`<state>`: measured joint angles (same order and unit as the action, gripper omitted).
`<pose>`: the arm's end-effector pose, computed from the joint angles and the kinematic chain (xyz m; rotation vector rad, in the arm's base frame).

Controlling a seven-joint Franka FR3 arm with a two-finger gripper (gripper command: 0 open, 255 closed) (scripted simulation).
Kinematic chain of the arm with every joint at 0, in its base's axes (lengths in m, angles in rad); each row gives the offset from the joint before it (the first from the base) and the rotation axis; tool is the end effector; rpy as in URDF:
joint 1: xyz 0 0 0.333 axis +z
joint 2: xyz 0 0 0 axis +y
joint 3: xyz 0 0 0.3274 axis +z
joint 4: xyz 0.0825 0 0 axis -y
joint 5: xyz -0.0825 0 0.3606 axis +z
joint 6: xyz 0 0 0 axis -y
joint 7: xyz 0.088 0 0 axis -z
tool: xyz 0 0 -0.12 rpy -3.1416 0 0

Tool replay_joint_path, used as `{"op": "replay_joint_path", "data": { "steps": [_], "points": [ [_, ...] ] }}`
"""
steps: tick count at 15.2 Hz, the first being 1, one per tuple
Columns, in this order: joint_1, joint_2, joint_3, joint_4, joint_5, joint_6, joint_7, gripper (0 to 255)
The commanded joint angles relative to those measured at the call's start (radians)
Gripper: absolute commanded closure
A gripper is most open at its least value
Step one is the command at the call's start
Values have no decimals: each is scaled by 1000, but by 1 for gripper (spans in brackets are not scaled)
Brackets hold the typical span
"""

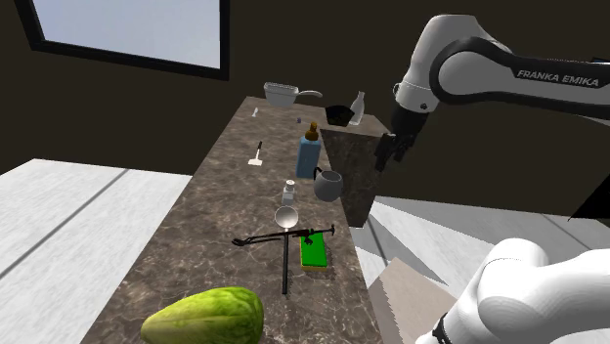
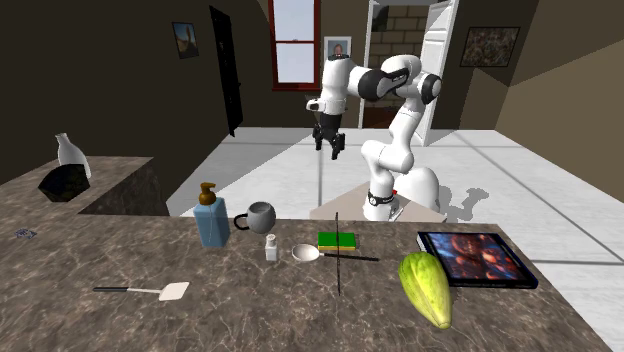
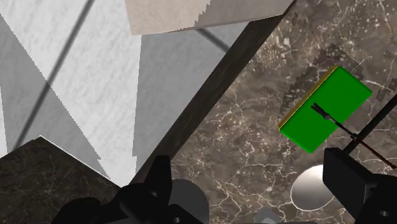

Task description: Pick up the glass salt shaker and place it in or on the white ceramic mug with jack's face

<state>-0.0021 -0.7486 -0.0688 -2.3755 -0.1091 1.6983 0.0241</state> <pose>0.2973 -0.0389 0.5772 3.0751 -0.1049 0.1069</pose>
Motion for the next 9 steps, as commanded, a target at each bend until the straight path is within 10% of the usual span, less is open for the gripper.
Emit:
{"op": "replay_joint_path", "data": {
  "steps": [1, 9],
  "points": [
    [0, 0, 0, 0, 0, 0, 0, 0],
    [11, 280, 39, 62, 11, 208, 92, 0]
  ]
}}
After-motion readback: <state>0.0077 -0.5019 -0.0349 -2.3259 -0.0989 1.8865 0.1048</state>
